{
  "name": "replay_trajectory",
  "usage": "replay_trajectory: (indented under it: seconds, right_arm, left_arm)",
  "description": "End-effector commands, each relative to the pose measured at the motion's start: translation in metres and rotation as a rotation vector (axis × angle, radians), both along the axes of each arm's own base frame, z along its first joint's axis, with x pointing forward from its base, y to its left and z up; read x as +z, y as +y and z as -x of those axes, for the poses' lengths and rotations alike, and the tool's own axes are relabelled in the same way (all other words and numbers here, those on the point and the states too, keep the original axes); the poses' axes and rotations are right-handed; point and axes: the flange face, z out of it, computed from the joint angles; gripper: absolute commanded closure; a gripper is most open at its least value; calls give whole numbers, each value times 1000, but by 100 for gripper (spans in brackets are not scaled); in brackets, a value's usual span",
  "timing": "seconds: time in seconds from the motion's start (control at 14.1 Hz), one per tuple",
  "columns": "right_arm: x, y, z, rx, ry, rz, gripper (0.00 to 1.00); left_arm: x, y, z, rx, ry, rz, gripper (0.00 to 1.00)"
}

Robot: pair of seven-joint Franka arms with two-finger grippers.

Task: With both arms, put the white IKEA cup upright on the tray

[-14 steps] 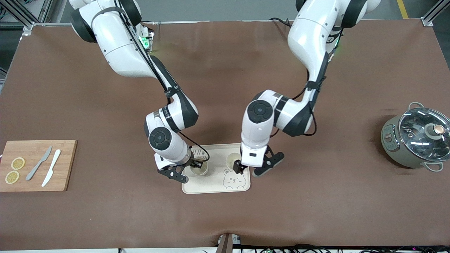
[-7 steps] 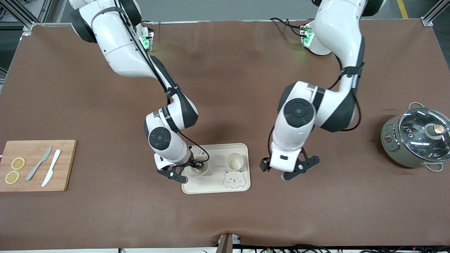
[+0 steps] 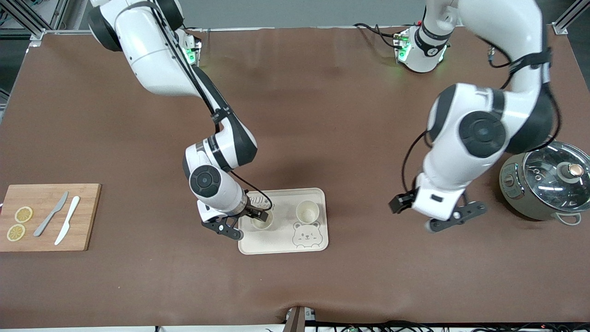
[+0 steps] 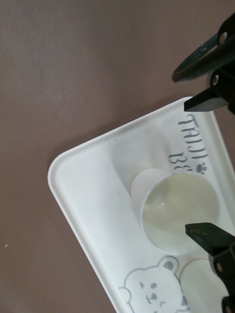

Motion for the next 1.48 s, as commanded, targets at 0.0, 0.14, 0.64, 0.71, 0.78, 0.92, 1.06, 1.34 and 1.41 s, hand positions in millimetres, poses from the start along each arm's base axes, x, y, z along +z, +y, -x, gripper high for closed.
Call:
replay_trajectory:
  seconds: [0.0,0.14,0.64,0.71,0.78,0.92,1.06,1.34,1.41]
  right_arm:
    - [65,-5,17,4,41,12,0]
    - [119,-12,31,16,67,16,0]
    - [252,-77,123,152,67,11,0]
    - [260,-92,130,178,56,15,0]
    - [265,-110,132,212,47,34,0]
    - [271,-158,132,272,49,48,0]
    - [274,-213,136,308,46,48,0]
    - [272,-318,128,337,43,58,0]
    - [273,-339,127,331,44,79,0]
  left_arm:
    - [19,33,20,-50,27,26,0]
    - [32,56,25,-91,40,24,0]
    - [65,133,33,-204,60,22,0]
    - [69,137,35,-218,62,22,0]
    - [71,143,35,-233,62,17,0]
    - [75,161,35,-250,57,14,0]
    - [81,163,34,-256,45,8,0]
    - [102,170,32,-238,2,11,0]
    - [107,172,33,-235,-8,14,0]
